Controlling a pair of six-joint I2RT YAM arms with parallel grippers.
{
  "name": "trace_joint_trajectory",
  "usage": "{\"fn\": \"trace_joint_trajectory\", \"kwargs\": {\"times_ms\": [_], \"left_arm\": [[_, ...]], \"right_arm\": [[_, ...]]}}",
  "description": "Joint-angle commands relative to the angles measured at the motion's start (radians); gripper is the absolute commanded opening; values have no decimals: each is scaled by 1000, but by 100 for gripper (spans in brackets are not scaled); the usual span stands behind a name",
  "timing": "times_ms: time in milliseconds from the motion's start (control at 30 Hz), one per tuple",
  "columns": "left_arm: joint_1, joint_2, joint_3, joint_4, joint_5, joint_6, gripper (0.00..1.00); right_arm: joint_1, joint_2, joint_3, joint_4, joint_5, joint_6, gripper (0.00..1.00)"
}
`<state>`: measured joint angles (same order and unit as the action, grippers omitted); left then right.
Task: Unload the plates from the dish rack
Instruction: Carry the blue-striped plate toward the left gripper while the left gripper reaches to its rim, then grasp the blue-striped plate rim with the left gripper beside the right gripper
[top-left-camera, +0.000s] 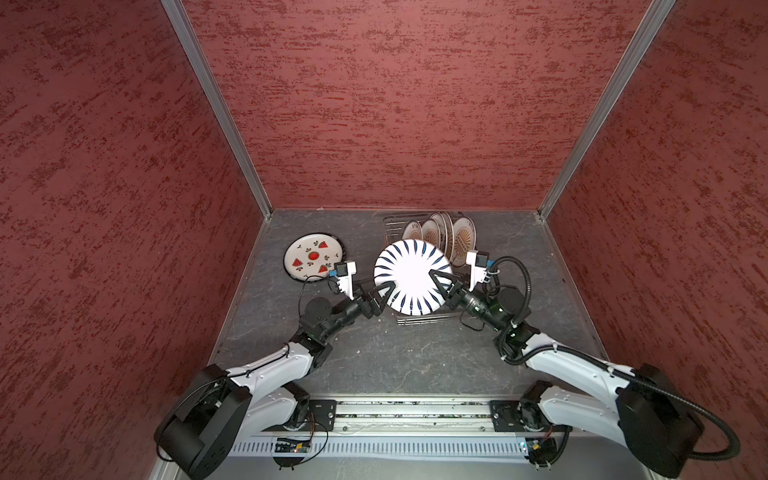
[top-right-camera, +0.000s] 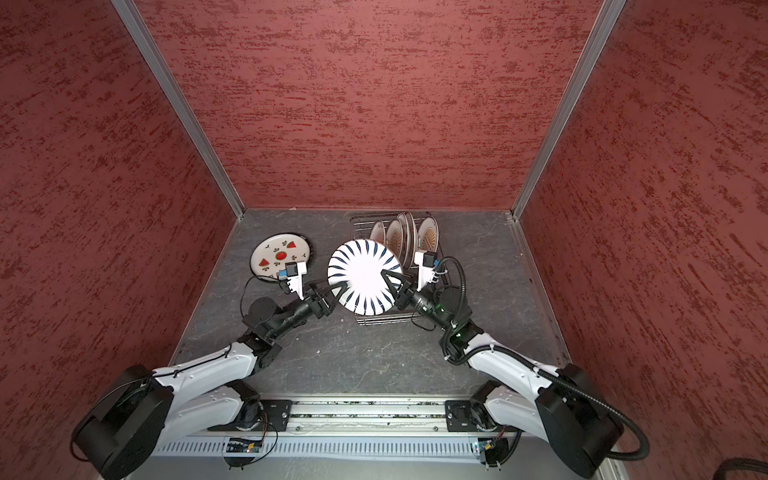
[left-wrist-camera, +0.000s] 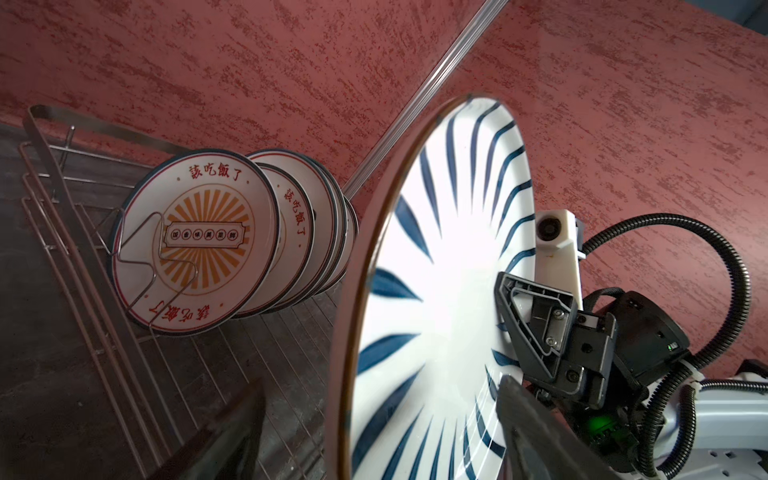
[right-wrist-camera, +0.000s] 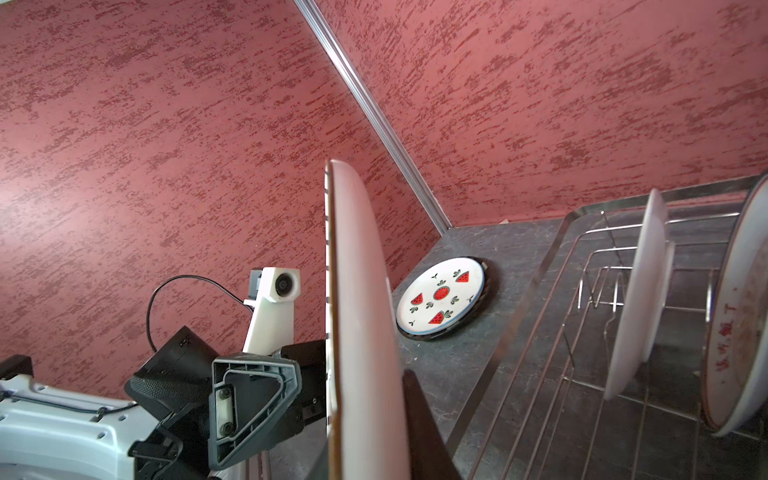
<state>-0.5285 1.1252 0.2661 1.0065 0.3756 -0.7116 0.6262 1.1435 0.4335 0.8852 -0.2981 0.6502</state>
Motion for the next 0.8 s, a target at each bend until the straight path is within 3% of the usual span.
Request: {"fn": "trace_joint_trajectory", "kwargs": {"times_ms": [0,133,300,567,767], "left_arm": [[20,18,-17,131,107,-55,68],[21,22,-14,155,155,-74,58],[19,1,1,80,154,-60,52],[21,-24,19,-4,168,-57,19],[21,-26,33,-39,161,-65,14]], "right_arm": [[-6,15,29,265,-66,69,5],[-11,50,37,287,-66,82,4],[-23,79,43,299,-56,89,4],[-31,126,72,277,-68,73,5],[-31,171,98,259,-88,62,10]]}}
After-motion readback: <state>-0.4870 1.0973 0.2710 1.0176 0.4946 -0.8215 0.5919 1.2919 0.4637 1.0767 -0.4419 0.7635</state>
